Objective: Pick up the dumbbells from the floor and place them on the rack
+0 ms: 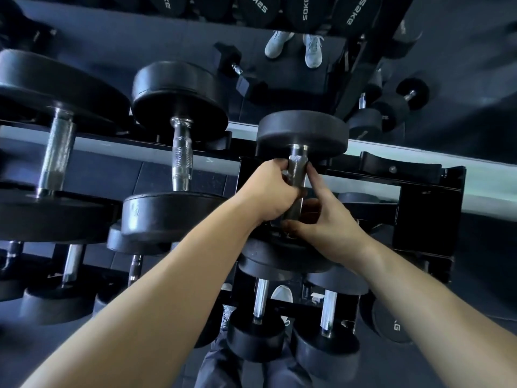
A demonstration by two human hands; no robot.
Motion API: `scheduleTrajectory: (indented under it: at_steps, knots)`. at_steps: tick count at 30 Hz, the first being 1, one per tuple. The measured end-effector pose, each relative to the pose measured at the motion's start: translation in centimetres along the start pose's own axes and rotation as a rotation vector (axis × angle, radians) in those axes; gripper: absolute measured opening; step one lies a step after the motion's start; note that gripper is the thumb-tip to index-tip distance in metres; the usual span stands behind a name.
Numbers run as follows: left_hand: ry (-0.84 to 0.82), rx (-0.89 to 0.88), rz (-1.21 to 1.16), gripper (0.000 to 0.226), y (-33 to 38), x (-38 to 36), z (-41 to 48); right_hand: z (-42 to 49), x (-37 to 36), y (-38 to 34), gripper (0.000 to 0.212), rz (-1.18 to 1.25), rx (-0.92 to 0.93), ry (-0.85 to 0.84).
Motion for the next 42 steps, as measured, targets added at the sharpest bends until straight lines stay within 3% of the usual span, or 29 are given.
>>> scheduleTrajectory:
  at_steps: [12,23,31,36,42]
  knots:
    - [0.023,-0.008,0.057,0.023,-0.2,0.3,-0.1,-0.6,-0.2,-0.2,0.109,0.041,-0.086,0.013]
    - [0.096,0.02,-0.105,0.061,-1.5,0.1,-1.6,-1.0,0.0,-0.2,0.099,0.054,-0.049,0.027]
    - [0.147,-0.028,-0.097,0.06,-0.3,1.9,-3.7,-2.4,1.8,-1.0,0.077,-0.115,-0.001,0.181]
    - [0.215,-0.081,-0.218,0.055,0.6,5.9,-7.8,-5.7,2.0,-4.8,0.055,-0.177,0.181,0.271]
    - [0.3,-0.092,-0.391,0.036,-3.4,12.8,-14.6,-11.2,-4.6,-9.4,0.052,-0.184,0.31,0.125]
Point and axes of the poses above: each hand's wrist, its own z-axis towards the middle knuckle, its own x-axis out of the back of the hand, y = z × x, the point moved 5 cm from there along z, towards the middle knuckle, and after that the axes turned 14 degrees about y, right-handed, at the moved point
